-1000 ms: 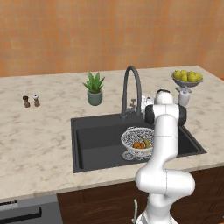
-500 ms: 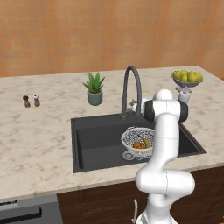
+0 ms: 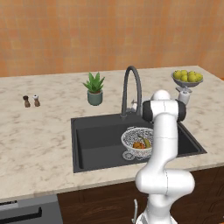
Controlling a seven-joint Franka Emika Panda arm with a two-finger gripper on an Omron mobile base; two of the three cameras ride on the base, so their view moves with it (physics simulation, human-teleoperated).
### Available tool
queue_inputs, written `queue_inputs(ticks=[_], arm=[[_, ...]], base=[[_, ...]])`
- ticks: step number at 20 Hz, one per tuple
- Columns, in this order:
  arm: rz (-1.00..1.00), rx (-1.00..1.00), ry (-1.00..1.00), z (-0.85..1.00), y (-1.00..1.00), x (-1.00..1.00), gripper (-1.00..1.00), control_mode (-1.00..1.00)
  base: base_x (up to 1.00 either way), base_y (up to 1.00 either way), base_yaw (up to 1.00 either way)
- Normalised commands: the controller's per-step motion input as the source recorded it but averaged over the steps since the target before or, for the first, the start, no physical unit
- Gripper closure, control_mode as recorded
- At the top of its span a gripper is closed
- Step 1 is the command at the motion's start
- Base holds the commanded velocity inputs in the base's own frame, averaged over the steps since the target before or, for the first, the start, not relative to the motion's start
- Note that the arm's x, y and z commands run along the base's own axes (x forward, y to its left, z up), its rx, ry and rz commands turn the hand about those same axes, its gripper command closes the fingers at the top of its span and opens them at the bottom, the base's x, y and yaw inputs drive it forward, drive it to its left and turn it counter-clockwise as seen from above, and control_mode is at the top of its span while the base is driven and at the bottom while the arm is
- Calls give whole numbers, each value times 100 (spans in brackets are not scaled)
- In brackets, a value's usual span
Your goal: Put the colander in the sink, put the orange, banana, peach in the colander, and turn on the sink faucet and pour water over the colander.
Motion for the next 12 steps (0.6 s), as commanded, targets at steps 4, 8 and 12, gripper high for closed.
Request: queue_inputs(ticks=[4, 8, 12], arm=[[-23, 23, 25, 0, -100, 63, 100, -100], [-28, 15, 30, 0, -100, 74, 100, -100], [-26, 17, 27, 14, -100, 50, 100, -100]], base=[[0, 0, 0], [0, 0, 0], [0, 0, 0]])
